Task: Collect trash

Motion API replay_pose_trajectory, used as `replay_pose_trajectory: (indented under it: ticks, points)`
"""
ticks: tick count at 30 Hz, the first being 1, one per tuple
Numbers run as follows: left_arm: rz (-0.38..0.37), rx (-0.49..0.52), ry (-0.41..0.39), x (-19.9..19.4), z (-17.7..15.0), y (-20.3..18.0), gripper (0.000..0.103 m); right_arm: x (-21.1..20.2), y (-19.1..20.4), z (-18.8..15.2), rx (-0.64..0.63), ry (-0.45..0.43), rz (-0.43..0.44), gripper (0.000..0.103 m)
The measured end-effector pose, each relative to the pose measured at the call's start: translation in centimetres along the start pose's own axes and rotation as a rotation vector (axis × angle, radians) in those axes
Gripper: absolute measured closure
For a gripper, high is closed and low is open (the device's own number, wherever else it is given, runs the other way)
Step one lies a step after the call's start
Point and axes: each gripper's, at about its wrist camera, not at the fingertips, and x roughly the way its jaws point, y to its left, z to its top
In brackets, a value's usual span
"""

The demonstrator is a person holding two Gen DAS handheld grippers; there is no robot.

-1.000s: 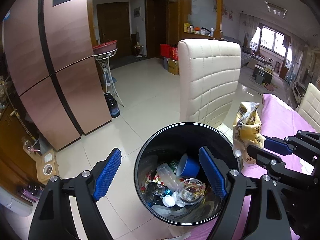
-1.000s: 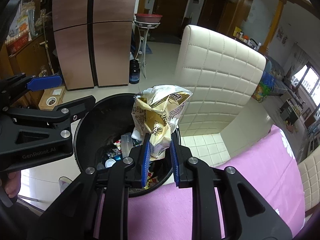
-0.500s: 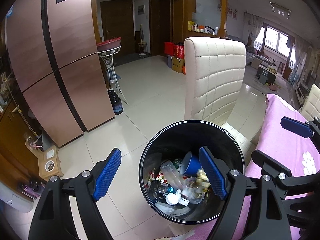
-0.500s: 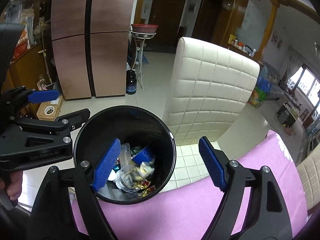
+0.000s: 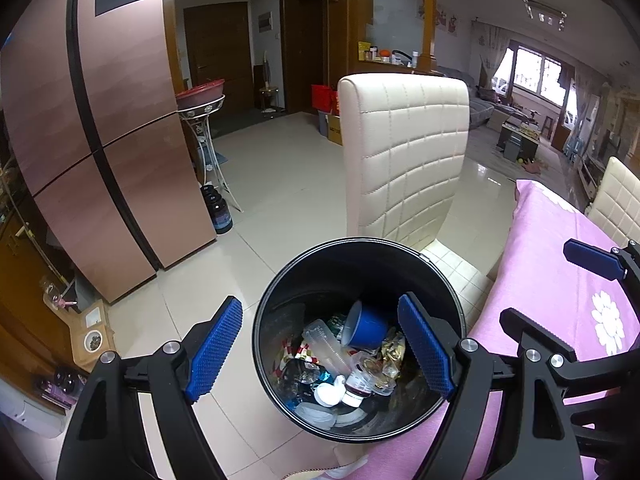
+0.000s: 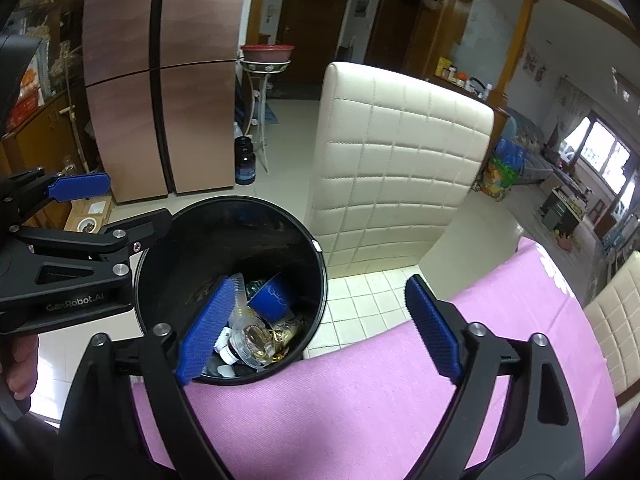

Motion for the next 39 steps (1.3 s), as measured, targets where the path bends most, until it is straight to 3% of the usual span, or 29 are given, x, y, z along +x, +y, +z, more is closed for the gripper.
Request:
replay_pose_trajectory:
  ticks: [5,10,22,31,36,39]
  points:
    - [-0.020,0.017,-0.005,-0.3,0.1,-1.0,0.025,-0.8,-0.8,-0.6,0.018,0.002,-0.026,0.014]
    - [-0.048,0.030,-0.005,-0.5,0.4,-2.3,0.025,-1.8,-2.0,-1.3,0.058,0.003,-0.048,0.005]
    - [-0.157,0.116,-0.015,-1.9,0.4,-8.0,0.019,-5.5,-6.6,-5.4,0.208,0.044,-0.158,0.004]
    - [-0.235,0.107,0.039,-5.2,0.1,-10.5,0.019,-10.1,-8.6,-7.3,0.329,0.071,-0.259,0.004]
    - [-0.239,0.160,0.024,-7.7,0.1,-12.3,0.016,-13.9,-9.3,-7.2,0.371,0.054,-0.335,0.004]
    - [-0.278,0.162,0.018,-8.7,0.4,-12.6,0.015,-15.6,-10.2,-7.4,0.416,0.056,-0.375,0.004]
